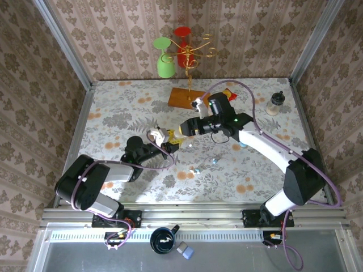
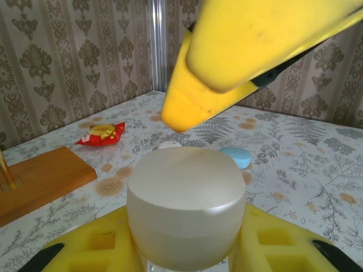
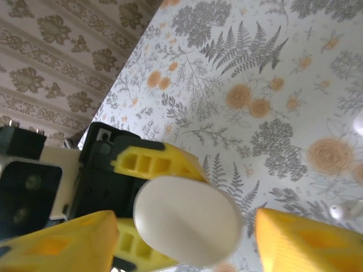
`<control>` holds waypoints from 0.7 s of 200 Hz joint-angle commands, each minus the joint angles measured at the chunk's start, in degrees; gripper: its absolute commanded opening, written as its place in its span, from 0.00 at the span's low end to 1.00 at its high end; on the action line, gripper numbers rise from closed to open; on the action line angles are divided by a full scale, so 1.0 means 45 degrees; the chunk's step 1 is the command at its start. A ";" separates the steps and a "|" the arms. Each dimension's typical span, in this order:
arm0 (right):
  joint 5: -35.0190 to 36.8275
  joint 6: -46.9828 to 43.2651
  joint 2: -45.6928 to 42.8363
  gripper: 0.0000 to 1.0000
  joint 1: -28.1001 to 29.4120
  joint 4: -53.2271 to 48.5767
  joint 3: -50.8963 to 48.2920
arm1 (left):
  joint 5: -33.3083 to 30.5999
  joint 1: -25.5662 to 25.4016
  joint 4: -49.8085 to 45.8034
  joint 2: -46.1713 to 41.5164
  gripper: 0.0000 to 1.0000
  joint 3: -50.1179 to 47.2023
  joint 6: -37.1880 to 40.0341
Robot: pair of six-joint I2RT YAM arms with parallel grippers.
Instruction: Insert wireless bluetooth earbuds into charging case
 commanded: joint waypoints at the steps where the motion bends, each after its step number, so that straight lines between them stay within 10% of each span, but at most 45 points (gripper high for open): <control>1: -0.0887 0.2399 -0.0800 0.77 -0.0547 0.2392 -0.0904 | 0.0087 0.0131 0.0617 -0.0529 0.22 0.0132 -0.0482; 94: -0.4093 0.8771 0.0517 0.69 -0.0843 0.8297 -0.3138 | -0.0155 0.0169 0.0655 -0.0686 0.23 0.0775 -0.0598; 140: -0.4393 1.0165 0.1084 0.46 -0.0755 1.0253 -0.3313 | 0.0006 0.0190 0.0675 -0.0289 0.23 0.1070 -0.0487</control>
